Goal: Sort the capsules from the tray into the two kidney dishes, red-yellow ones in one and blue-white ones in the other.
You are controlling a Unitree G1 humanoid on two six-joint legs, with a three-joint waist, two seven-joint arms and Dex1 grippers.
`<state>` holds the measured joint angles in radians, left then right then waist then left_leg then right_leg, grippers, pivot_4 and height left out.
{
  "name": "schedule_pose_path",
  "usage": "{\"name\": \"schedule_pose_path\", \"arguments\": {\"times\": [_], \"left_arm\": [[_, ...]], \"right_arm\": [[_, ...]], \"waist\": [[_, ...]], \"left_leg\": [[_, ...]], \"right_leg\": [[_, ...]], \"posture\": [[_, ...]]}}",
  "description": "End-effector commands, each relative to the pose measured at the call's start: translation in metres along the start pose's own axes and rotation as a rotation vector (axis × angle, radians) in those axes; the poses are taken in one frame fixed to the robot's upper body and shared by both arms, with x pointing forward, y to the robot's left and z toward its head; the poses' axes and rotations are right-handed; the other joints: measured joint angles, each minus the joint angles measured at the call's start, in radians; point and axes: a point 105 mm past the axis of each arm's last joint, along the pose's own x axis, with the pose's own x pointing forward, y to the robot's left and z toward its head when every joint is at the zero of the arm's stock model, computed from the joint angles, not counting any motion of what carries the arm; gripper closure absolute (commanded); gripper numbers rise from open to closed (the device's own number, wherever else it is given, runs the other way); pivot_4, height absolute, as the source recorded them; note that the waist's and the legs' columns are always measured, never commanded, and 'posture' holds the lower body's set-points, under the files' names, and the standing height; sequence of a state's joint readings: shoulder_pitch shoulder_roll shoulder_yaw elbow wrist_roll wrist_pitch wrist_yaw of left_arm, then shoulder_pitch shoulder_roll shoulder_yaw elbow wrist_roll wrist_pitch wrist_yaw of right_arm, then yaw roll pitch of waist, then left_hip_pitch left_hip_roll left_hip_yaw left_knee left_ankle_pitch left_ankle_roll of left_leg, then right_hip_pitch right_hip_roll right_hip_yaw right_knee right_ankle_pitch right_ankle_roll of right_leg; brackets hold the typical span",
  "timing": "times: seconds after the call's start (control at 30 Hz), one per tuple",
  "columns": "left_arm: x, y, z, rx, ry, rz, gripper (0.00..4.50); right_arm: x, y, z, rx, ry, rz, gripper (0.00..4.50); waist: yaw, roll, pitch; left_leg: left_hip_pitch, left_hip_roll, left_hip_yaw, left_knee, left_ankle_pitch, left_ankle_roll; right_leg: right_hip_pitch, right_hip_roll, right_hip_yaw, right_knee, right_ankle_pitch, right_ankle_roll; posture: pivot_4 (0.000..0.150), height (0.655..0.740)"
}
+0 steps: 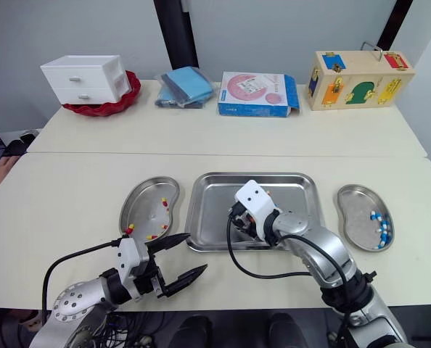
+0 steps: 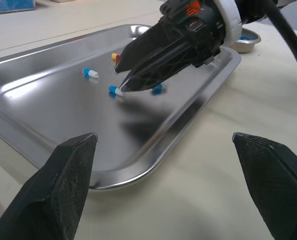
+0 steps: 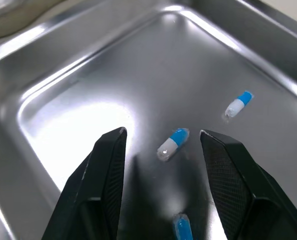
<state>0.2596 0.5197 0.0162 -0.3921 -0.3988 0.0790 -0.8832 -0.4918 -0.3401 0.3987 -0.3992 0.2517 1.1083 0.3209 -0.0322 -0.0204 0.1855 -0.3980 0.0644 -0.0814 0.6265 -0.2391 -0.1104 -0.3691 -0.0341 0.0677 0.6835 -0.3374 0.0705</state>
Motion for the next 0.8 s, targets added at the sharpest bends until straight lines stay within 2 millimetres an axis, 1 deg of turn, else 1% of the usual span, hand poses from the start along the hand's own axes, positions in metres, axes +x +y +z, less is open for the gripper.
{"name": "schedule_pose_path", "arguments": {"times": [0.03, 0.23, 0.37, 0.4, 0.43, 0.67, 0.8], "left_arm": [[0.003, -0.002, 0.006, 0.026, -0.028, -0.007, 0.0], [0.003, -0.002, 0.008, 0.026, -0.03, -0.004, 0.0], [0.003, -0.003, 0.008, 0.026, -0.03, -0.001, 0.0], [0.002, -0.003, 0.008, 0.026, -0.029, -0.001, 0.0], [0.002, -0.003, 0.007, 0.026, -0.029, 0.0, 0.0], [0.002, -0.003, 0.007, 0.025, -0.029, -0.001, 0.0], [0.003, -0.003, 0.009, 0.024, -0.034, -0.021, 0.0]], "right_arm": [[0.002, 0.0, 0.008, -0.024, -0.025, -0.008, 1.95], [0.012, 0.002, 0.004, -0.037, -0.004, 0.004, 1.95], [0.014, 0.001, -0.001, -0.061, 0.022, 0.004, 1.95], [0.014, 0.001, -0.002, -0.065, 0.027, 0.003, 2.39], [0.015, 0.0, -0.003, -0.067, 0.03, 0.003, 2.55], [0.016, 0.005, -0.002, -0.102, 0.029, 0.025, 4.45], [0.014, 0.015, 0.005, -0.154, -0.011, 0.059, 4.48]], "waist": [[-0.001, 0.0, 0.0], [-0.002, 0.0, 0.0], [-0.002, 0.0, 0.0], [-0.002, 0.0, 0.0], [-0.002, 0.0, 0.0], [-0.002, 0.0, 0.0], [-0.002, 0.0, 0.0]], "left_leg": [[-0.001, 0.0, 0.0, 0.0, 0.0, 0.0], [-0.001, 0.0, 0.0, 0.0, 0.0, 0.0], [-0.001, 0.0, 0.0, 0.0, 0.0, 0.0], [-0.001, 0.0, 0.0, 0.0, 0.0, 0.0], [-0.001, 0.0, 0.0, 0.0, 0.0, 0.0], [0.0, 0.0, 0.0, 0.0, 0.0, 0.0], [0.0, 0.0, 0.0, 0.0, 0.0, 0.0]], "right_leg": [[-0.001, 0.0, 0.0, 0.0, 0.0, 0.0], [-0.001, 0.0, 0.0, 0.001, 0.0, 0.0], [-0.001, 0.0, 0.0, 0.001, 0.0, 0.0], [-0.001, 0.0, 0.0, 0.001, 0.0, 0.0], [-0.001, 0.0, 0.0, 0.001, 0.0, 0.0], [-0.001, 0.0, 0.0, 0.001, 0.0, 0.0], [-0.001, 0.0, 0.0, 0.001, 0.0, 0.0]], "posture": [[0.15, 0.74], [0.15, 0.74], [0.15, 0.74], [0.15, 0.74], [0.15, 0.74], [0.15, 0.74], [0.15, 0.74]]}}
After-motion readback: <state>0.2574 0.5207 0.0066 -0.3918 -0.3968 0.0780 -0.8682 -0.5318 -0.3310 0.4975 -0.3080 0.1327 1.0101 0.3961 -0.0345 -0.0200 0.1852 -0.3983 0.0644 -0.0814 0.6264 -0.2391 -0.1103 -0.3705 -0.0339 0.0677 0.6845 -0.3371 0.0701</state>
